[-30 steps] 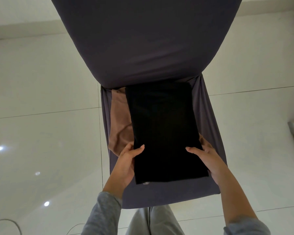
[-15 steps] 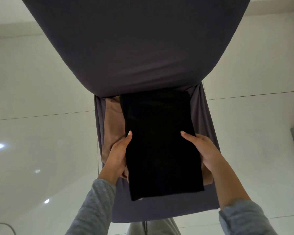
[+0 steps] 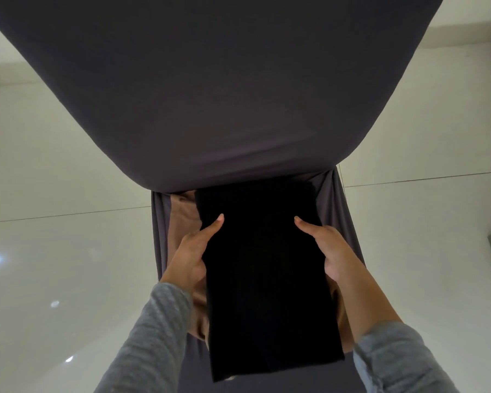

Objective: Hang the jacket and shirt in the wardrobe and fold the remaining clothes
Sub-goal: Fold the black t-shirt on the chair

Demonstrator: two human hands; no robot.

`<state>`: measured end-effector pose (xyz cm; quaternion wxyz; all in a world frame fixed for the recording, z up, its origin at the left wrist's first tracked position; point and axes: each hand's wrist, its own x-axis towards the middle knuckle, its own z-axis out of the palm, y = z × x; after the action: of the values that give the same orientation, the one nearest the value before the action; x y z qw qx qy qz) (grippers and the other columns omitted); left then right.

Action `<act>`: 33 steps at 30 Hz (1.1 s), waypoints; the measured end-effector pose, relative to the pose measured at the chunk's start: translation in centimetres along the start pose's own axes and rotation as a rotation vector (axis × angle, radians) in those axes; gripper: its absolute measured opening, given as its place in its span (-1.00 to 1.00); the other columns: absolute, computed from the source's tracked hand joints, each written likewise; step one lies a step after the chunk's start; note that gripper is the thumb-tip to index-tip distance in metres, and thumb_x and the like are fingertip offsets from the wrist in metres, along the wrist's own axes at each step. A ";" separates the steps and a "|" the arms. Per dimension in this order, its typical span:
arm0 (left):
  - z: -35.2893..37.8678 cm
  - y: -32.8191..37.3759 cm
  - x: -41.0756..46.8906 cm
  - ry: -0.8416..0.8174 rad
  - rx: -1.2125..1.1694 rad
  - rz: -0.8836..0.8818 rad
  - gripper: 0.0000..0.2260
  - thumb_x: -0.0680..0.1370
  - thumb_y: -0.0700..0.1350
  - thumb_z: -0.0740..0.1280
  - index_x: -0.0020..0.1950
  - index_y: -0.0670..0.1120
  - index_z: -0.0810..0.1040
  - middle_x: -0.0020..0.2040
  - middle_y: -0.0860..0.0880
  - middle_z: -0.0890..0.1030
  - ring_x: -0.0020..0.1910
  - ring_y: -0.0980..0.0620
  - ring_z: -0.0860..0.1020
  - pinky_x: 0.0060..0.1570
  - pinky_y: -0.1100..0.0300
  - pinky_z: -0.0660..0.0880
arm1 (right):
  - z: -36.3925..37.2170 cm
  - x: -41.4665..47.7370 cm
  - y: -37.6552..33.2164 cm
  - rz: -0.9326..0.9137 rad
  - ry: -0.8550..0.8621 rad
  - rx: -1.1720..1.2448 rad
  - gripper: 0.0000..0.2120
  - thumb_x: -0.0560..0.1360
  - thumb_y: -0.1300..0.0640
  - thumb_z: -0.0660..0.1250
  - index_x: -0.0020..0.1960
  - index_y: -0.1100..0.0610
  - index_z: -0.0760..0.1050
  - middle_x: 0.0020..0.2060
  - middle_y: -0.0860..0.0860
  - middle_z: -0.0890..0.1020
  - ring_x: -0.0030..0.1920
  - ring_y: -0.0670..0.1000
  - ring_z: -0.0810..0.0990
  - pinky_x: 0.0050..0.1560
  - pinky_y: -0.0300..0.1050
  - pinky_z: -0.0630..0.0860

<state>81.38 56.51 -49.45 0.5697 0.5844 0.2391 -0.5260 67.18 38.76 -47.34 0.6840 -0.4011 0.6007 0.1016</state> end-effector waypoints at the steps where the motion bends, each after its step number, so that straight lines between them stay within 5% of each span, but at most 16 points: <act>1: 0.1 0.2 0.1 0.004 -0.012 -0.013 -0.68 0.43 -0.02 0.45 0.13 -0.13 0.59 0.02 -0.12 0.68 0.01 -0.08 0.65 -0.03 0.06 0.55 | 0.1 0.2 -0.2 0.001 0.016 -0.005 -0.61 0.42 -0.06 0.42 0.13 0.13 0.47 -0.11 0.01 0.58 -0.15 0.00 0.54 -0.02 -0.06 0.41; 5: 0.2 0.6 0.2 -0.031 -0.073 0.008 -0.71 0.49 -0.05 0.39 0.18 -0.11 0.58 0.07 -0.12 0.66 0.02 -0.06 0.65 -0.01 0.07 0.56 | 0.4 0.1 -0.9 -0.027 0.011 0.068 -0.87 0.47 0.03 0.39 -0.10 0.04 0.46 -0.16 0.00 0.57 -0.18 -0.01 0.53 -0.17 -0.12 0.42; 9: 0.1 1.1 -0.6 -0.125 -0.095 0.101 -0.76 0.53 -0.14 0.33 0.20 -0.07 0.59 0.05 -0.10 0.67 0.00 -0.04 0.65 -0.10 0.11 0.60 | 0.3 -0.6 -1.2 -0.082 -0.050 0.138 -0.83 0.44 0.16 0.41 0.00 0.04 0.50 -0.02 0.04 0.61 0.00 0.05 0.56 -0.19 -0.11 0.44; 13: 0.5 1.9 -2.3 -0.154 -0.039 0.248 -0.64 0.55 -0.21 0.30 -0.27 0.21 0.69 -0.11 0.04 0.70 0.02 -0.01 0.63 0.13 0.00 0.51 | 0.3 -1.9 -1.4 -0.091 -0.039 0.096 -0.55 0.27 -0.02 0.54 0.07 0.06 0.47 0.04 0.00 0.58 0.13 0.06 0.52 0.23 0.02 0.42; 16: 0.1 2.0 -3.6 -0.175 -0.048 0.324 -0.73 0.50 -0.17 0.37 0.00 0.22 0.64 0.11 -0.02 0.65 0.17 -0.06 0.58 0.20 -0.05 0.46 | 0.3 -4.0 -1.4 -0.130 -0.066 0.113 -0.73 0.35 -0.02 0.48 -0.05 0.01 0.47 -0.03 -0.02 0.59 0.04 0.00 0.53 0.20 -0.04 0.42; 19: -0.5 2.3 -5.5 -0.203 -0.056 0.320 -0.57 0.48 -0.10 0.41 0.33 -0.02 0.46 0.23 -0.11 0.58 0.22 -0.11 0.55 0.28 -0.10 0.41 | 0.3 -7.0 -1.3 -0.161 -0.119 0.205 -0.79 0.46 0.04 0.39 0.07 0.06 0.53 0.04 0.04 0.64 0.05 0.05 0.60 0.02 -0.04 0.52; 23: -1.0 3.2 -10.7 -0.248 -0.042 0.348 -0.64 0.53 -0.10 0.33 0.29 -0.22 0.49 0.17 -0.17 0.61 0.15 -0.10 0.59 0.12 0.06 0.55 | 0.3 -12.2 -0.6 -0.268 -0.097 0.260 -0.67 0.50 0.07 0.35 0.24 0.10 0.48 0.14 0.06 0.62 0.15 0.12 0.58 0.21 0.10 0.48; 27: -0.6 4.4 -17.1 -0.326 0.015 0.447 -0.75 0.58 -0.10 0.27 0.16 -0.23 0.56 0.08 -0.12 0.66 0.05 -0.01 0.64 -0.13 0.24 0.59 | 0.0 -19.3 -0.2 -0.426 -0.073 0.294 -0.76 0.54 0.13 0.28 0.20 0.10 0.49 0.11 0.04 0.62 0.13 0.08 0.57 0.11 0.01 0.51; 33: 2.3 7.9 -27.9 -0.206 0.257 0.672 -0.72 0.54 -0.02 0.33 0.20 -0.11 0.54 0.12 -0.01 0.63 0.11 0.02 0.58 0.17 0.10 0.49 | -0.7 -33.3 -0.7 -0.712 0.000 0.336 -0.88 0.57 0.13 0.23 0.07 -0.02 0.48 0.06 -0.07 0.60 0.07 -0.03 0.55 0.06 -0.10 0.49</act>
<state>78.22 61.46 -20.94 0.6537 0.6410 -0.0925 -0.3915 58.49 49.21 -16.90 0.7326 -0.4671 0.4321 -0.2418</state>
